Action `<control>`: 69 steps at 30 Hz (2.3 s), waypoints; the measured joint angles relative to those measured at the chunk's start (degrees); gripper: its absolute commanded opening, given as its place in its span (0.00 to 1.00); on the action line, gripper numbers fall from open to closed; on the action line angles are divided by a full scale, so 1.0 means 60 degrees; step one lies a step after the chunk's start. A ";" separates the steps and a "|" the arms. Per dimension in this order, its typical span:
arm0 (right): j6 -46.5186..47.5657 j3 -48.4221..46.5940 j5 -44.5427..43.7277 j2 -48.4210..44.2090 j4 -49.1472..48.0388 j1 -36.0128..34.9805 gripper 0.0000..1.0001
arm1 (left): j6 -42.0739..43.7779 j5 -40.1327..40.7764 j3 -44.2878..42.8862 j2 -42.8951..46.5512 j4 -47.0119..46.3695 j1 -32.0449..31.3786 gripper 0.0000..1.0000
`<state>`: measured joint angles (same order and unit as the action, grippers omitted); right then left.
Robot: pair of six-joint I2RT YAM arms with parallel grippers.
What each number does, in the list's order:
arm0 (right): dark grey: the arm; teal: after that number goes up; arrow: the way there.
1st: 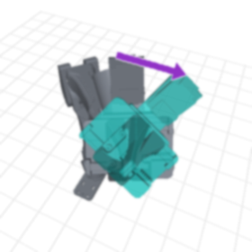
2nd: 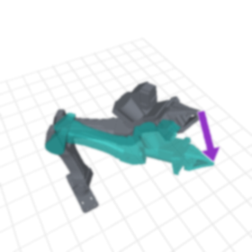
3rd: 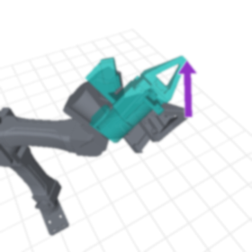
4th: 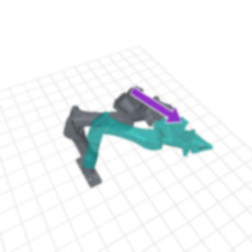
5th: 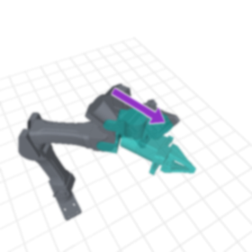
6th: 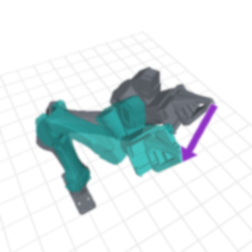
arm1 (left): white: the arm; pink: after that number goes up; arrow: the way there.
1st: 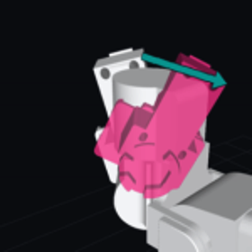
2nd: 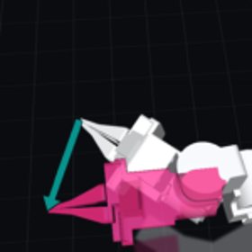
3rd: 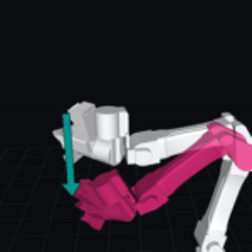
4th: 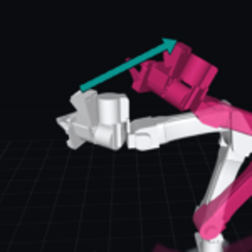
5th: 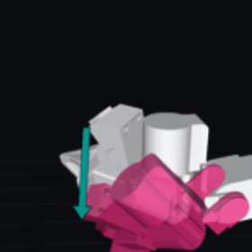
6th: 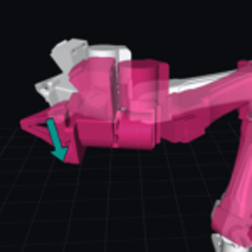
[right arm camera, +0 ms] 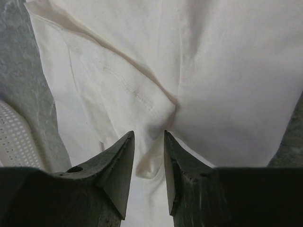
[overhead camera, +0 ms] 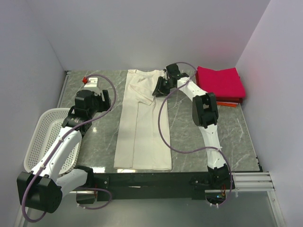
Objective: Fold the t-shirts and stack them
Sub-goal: Fold the tshirt
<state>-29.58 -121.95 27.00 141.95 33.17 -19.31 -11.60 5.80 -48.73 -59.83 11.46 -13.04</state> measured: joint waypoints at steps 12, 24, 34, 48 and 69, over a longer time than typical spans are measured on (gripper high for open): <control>-0.0248 0.0000 0.0197 0.0047 0.0018 -0.0044 0.29 | 0.0000 0.0000 0.0040 0.0004 -0.0007 0.0000 0.77; -0.0237 0.0000 0.0299 0.0171 0.0004 -0.0047 0.02 | 0.0000 0.0004 0.0047 0.0004 -0.0007 0.0000 0.77; -0.0113 0.0000 0.0463 0.0171 -0.0189 -0.0047 0.00 | 0.0025 0.0007 0.0051 0.0004 -0.0007 0.0000 0.77; 0.0608 0.0029 0.0834 -0.0178 -0.0543 -0.0350 0.00 | 0.0029 0.0007 0.0051 0.0004 -0.0007 0.0000 0.77; 0.4870 0.0783 -0.0189 -0.1162 0.0678 -0.2262 0.28 | 0.0029 0.0004 0.0051 0.0004 -0.0007 0.0047 0.77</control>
<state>-0.36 -117.25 25.87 134.98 37.23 -32.88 -11.42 5.82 -48.42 -59.81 11.42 -12.75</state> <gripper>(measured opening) 0.238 0.768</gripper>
